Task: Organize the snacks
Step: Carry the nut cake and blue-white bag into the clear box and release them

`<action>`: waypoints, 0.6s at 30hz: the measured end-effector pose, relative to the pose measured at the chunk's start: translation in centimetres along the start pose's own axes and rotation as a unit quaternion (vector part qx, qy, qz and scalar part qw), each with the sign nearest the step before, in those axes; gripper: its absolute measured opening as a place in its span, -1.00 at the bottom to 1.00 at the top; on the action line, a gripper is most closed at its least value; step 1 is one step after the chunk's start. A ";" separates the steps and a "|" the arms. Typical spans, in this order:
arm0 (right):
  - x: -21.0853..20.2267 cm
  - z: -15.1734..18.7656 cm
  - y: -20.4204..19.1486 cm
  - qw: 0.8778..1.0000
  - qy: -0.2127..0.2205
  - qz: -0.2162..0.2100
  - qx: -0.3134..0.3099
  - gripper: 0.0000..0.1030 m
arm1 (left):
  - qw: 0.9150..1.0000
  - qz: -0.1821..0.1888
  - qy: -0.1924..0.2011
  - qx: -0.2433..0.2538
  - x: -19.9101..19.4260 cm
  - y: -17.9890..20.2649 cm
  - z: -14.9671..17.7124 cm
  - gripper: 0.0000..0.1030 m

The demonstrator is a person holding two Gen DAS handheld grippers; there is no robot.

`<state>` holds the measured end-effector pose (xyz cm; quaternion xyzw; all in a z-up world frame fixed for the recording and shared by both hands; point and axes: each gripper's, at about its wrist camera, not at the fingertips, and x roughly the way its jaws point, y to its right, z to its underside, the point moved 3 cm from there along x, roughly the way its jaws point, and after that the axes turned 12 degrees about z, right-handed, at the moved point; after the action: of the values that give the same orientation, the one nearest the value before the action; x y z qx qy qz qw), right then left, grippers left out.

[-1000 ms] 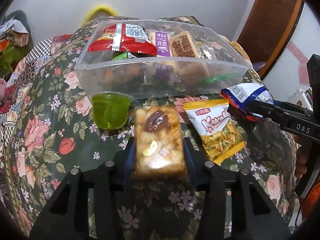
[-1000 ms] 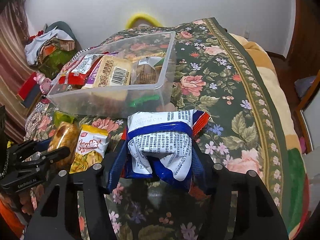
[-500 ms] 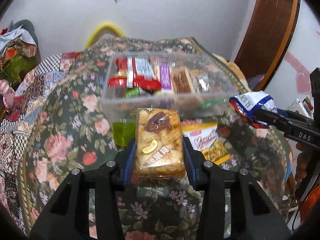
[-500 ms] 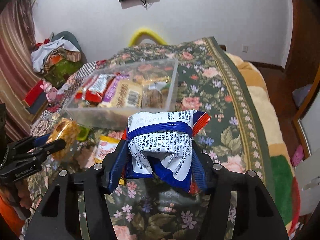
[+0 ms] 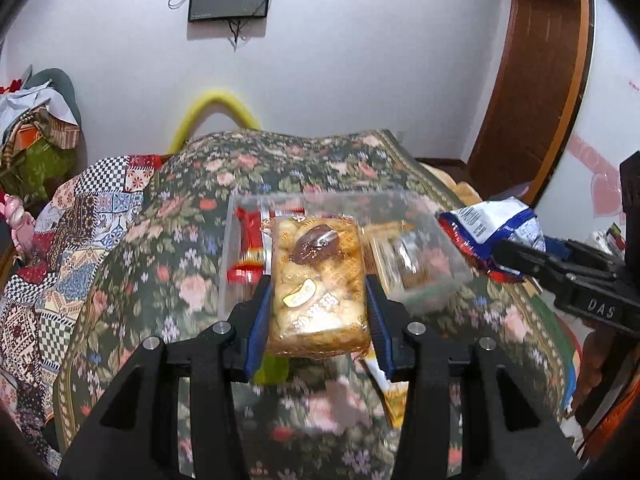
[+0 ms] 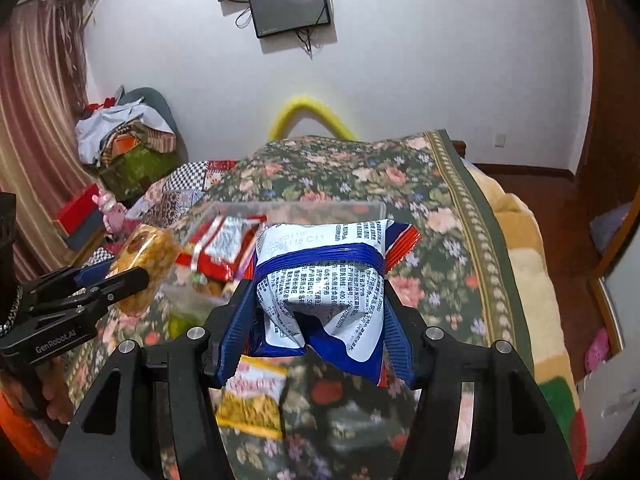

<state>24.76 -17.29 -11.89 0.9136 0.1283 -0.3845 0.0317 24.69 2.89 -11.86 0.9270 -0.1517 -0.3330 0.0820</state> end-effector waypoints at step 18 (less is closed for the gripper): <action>6.6 -3.2 -1.7 1.000 -0.020 0.011 -0.020 0.10 | 1.000 0.014 -0.018 -0.008 7.6 -1.8 -4.5 -0.14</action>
<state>30.96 -13.76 -14.32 0.9064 0.1252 -0.3995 0.0571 33.56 2.26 -13.33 0.9180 -0.1637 -0.3492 0.0917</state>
